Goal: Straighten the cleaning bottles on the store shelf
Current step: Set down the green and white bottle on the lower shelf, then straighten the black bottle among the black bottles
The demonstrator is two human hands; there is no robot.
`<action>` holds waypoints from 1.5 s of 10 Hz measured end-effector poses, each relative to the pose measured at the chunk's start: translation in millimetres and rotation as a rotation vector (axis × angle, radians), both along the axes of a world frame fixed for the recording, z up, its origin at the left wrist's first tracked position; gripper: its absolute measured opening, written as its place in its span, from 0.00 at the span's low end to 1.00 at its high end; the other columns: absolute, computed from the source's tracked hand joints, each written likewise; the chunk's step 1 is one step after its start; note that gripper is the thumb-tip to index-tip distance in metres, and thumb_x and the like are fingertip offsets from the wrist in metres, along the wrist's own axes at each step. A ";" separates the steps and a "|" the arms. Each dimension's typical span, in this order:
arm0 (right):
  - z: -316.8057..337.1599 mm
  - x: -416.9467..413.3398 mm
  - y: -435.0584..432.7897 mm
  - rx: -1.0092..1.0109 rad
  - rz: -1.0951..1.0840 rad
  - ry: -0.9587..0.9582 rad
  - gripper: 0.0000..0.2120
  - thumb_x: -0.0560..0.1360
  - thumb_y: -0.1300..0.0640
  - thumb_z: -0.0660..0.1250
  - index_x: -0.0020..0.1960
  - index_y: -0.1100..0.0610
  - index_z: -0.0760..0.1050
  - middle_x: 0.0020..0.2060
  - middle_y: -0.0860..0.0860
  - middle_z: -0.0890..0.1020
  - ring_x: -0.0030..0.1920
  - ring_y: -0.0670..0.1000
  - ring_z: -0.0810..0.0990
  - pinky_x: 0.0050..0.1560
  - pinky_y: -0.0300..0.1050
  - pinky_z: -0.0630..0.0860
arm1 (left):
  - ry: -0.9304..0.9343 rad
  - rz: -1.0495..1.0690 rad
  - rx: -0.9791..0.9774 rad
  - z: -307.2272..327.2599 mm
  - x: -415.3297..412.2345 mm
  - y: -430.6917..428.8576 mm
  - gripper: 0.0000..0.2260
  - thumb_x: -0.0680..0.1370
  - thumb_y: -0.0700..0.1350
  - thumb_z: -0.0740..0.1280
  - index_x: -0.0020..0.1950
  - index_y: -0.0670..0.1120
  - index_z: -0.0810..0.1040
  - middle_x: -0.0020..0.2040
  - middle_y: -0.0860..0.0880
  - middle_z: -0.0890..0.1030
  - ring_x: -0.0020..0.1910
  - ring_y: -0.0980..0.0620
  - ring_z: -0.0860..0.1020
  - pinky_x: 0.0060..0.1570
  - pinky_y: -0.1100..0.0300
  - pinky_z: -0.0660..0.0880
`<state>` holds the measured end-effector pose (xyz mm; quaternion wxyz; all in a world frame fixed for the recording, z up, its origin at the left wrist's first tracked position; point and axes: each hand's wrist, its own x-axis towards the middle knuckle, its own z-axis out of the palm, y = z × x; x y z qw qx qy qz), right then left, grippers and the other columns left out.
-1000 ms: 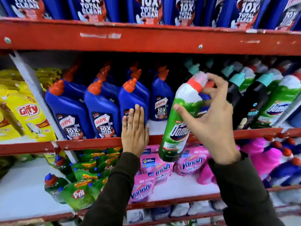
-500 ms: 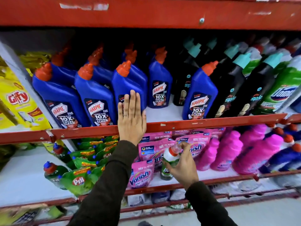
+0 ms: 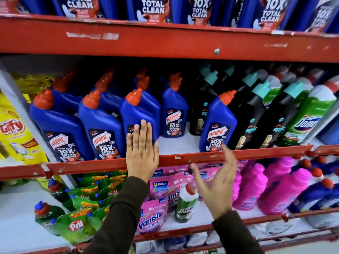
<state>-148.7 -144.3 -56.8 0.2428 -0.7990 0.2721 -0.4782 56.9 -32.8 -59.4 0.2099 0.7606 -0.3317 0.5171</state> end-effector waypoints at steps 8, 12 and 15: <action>126.3 92.9 0.8 -0.279 -0.066 0.087 0.28 0.71 0.33 0.75 0.52 0.57 0.81 0.44 0.52 0.85 0.48 0.57 0.78 0.45 0.51 0.77 | 0.013 -0.044 0.002 1.5 0.0 0.9 0.30 0.87 0.49 0.48 0.85 0.41 0.41 0.85 0.45 0.39 0.84 0.48 0.40 0.83 0.50 0.38; 146.9 55.7 -23.2 -0.236 -0.060 -0.292 0.35 0.77 0.39 0.72 0.75 0.59 0.70 0.71 0.56 0.75 0.72 0.54 0.73 0.74 0.50 0.68 | 0.010 -0.035 0.000 0.5 -0.2 0.2 0.33 0.85 0.49 0.53 0.85 0.41 0.41 0.85 0.44 0.39 0.84 0.48 0.40 0.83 0.49 0.38; 160.6 -6.7 -148.1 0.088 -0.492 -0.227 0.39 0.81 0.43 0.65 0.82 0.62 0.57 0.79 0.63 0.63 0.81 0.63 0.60 0.81 0.60 0.54 | 0.013 -0.030 0.006 0.9 -0.5 1.2 0.33 0.85 0.49 0.53 0.85 0.40 0.41 0.85 0.44 0.39 0.84 0.48 0.39 0.83 0.49 0.38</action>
